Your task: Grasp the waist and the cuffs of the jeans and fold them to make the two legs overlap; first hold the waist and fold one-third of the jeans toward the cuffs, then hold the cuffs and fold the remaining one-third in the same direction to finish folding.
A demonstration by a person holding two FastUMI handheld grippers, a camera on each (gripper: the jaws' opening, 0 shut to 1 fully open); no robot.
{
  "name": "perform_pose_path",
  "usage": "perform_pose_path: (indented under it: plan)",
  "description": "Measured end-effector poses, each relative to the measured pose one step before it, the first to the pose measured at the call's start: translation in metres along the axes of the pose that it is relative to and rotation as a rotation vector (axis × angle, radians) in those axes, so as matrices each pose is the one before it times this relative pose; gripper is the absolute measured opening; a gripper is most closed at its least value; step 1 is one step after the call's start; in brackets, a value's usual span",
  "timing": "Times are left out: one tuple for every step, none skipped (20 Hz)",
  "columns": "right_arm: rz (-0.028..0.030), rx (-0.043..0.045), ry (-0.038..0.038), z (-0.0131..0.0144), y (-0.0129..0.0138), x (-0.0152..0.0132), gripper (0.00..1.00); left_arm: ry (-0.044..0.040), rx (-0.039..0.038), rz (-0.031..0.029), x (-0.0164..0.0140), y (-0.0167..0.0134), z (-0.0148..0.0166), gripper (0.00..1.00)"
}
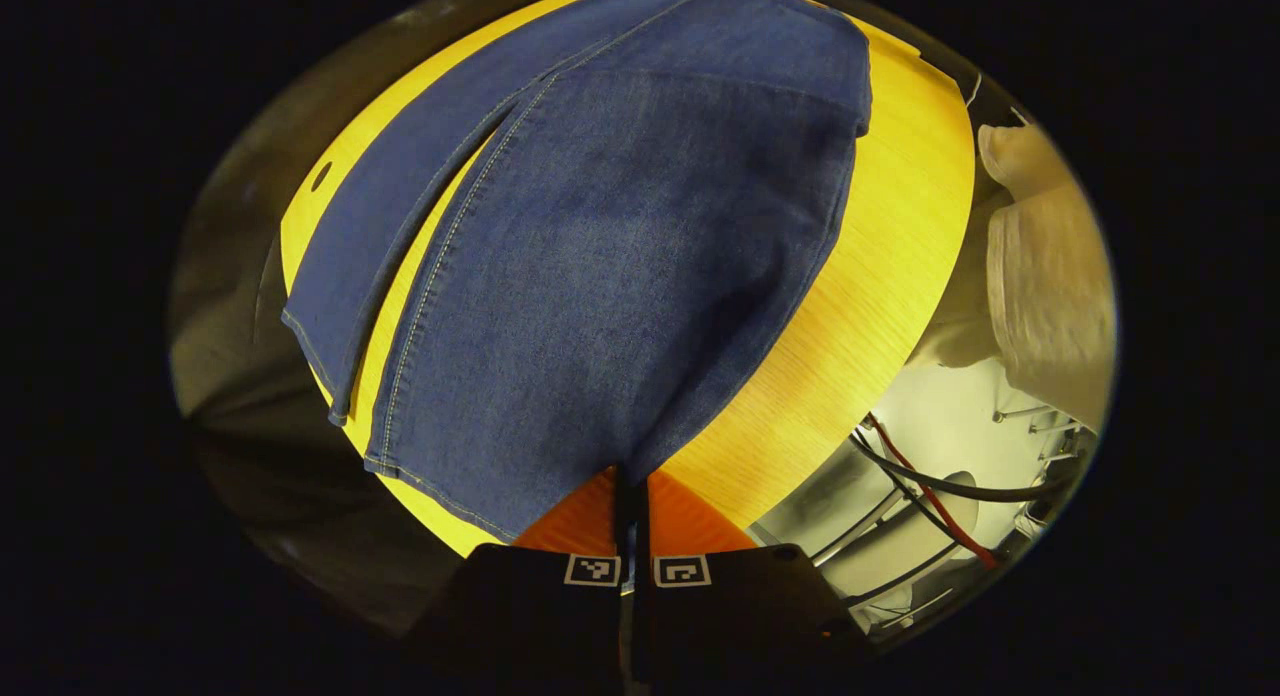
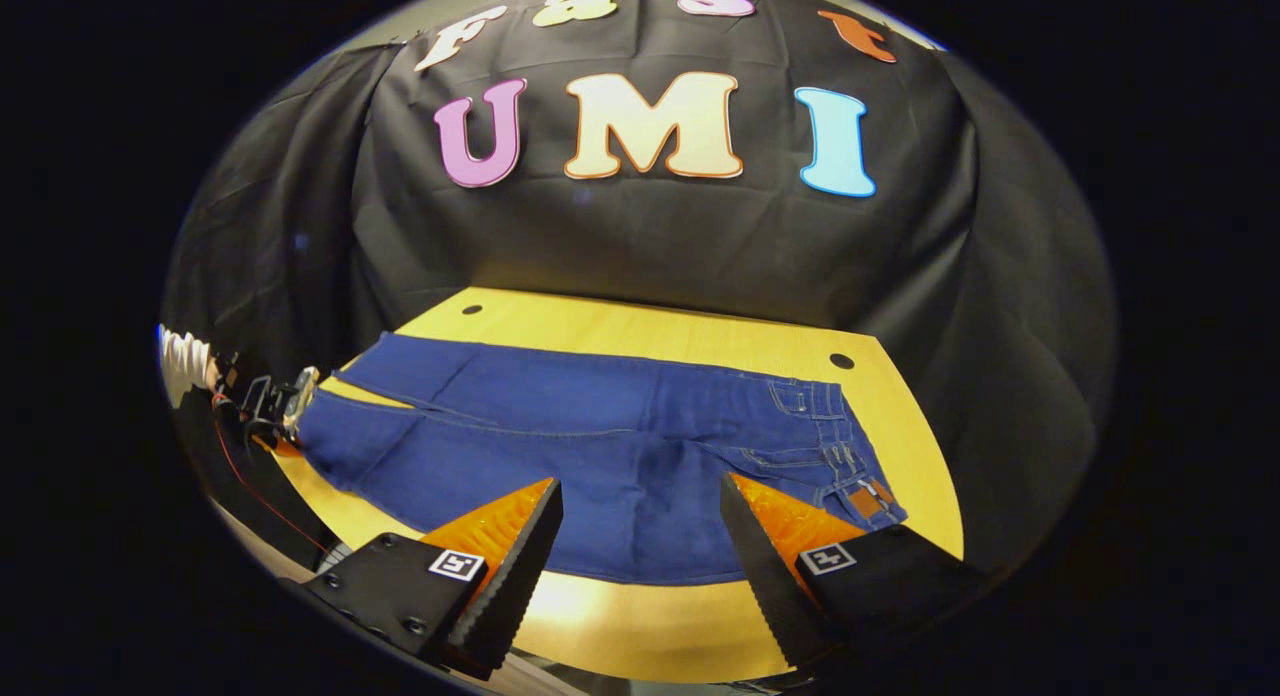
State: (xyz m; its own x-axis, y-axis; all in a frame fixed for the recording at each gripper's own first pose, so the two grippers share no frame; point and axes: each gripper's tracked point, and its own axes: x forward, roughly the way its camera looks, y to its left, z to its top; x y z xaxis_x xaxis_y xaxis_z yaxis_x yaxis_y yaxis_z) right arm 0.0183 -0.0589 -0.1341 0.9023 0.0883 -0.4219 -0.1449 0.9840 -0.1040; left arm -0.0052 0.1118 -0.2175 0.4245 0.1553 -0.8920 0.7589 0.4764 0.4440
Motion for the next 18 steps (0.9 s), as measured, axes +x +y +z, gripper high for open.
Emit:
perform_pose_path:
  plan:
    - [0.01304, -0.02464, 0.01655, -0.00302, -0.00637, 0.00271, 0.97, 0.00283, -0.00371, -0.00027, -0.00001, 0.00003, -0.00006, 0.0]
    - [0.00582, -0.03421, 0.02103, -0.00378, -0.00898, 0.0041, 0.96, 0.00235, -0.00728, -0.00169, -0.00009, -0.00046, 0.00014, 0.0]
    - [0.00584, -0.03784, 0.02901, -0.0072, -0.00984, 0.00433, 0.98, 0.00201, -0.01048, -0.00197, -0.00026, -0.00002, -0.00012, 0.0]
    - [0.00408, -0.03474, 0.04281, -0.00757, -0.009, 0.00549, 0.99, 0.00249, -0.01304, -0.00245, 0.0, 0.00023, 0.00009, 0.0]
    - [0.00458, -0.03621, 0.03834, -0.01066, -0.0079, 0.00385, 0.99, 0.0012, -0.01026, -0.00276, -0.00047, -0.00001, 0.00035, 0.0]
    - [0.00761, -0.03492, 0.03605, -0.00882, -0.00683, 0.00436, 0.99, 0.00387, -0.00921, -0.00303, 0.00028, -0.00024, 0.00054, 0.0]
    - [0.01513, -0.03509, 0.03847, -0.01043, -0.00432, 0.00518, 1.0, 0.00215, -0.00602, -0.00269, -0.00042, -0.00085, -0.00074, 0.0]
    - [0.01713, -0.04194, 0.05401, -0.01228, -0.00276, 0.0064, 0.99, 0.00443, -0.00567, -0.00188, -0.00055, -0.00055, 0.00031, 0.0]
    - [0.01919, -0.05539, 0.04816, -0.01279, -0.00135, 0.00555, 1.0, 0.00408, -0.00275, -0.00169, -0.00064, 0.00029, -0.00041, 0.0]
    - [0.02526, -0.05963, 0.03763, -0.00894, 0.00006, 0.00651, 1.0, 0.00239, -0.00028, -0.00256, 0.00044, 0.00049, 0.0004, 0.0]
    - [0.03305, -0.05248, 0.03924, -0.00892, 0.00193, 0.00581, 1.0, 0.00188, -0.00228, -0.00466, 0.00024, -0.00005, 0.00038, 0.0]
    - [0.03376, -0.0426, 0.04746, -0.0113, 0.0025, 0.00659, 1.0, 0.00023, -0.00546, -0.0043, 0.00067, 0.00001, 0.00058, 0.0]
    - [0.03182, -0.03838, 0.04226, -0.01006, 0.00292, 0.00762, 0.99, 0.00453, -0.00675, -0.00201, 0.00007, 0.00018, -0.00003, 0.0]
    - [0.02762, -0.03503, 0.0364, -0.00581, 0.00328, 0.00611, 1.0, 0.00316, -0.00137, -0.00565, 0.00233, 0.0006, -0.00081, 0.0]
    - [0.02296, -0.0357, 0.03578, -0.00581, 0.00118, 0.00898, 0.99, 0.00421, 0.0022, -0.0013, 0.00034, -0.00059, -0.00001, 0.0]
    - [0.01673, -0.03155, 0.0366, -0.00555, -0.0015, 0.00874, 0.99, 0.00014, -0.00126, -0.00102, 0.00072, -0.00012, 0.00047, 0.0]
    - [0.01294, -0.02134, 0.03456, -0.00647, 0.00073, 0.00868, 1.0, -0.00009, -0.00742, 0.00004, 0.0005, -0.00016, 0.00041, 0.0]
    - [0.01352, -0.01406, 0.03085, -0.00347, 0.00137, 0.00523, 1.0, -0.00314, -0.00929, -0.00022, 0.00143, -0.00018, 0.00064, 0.0]
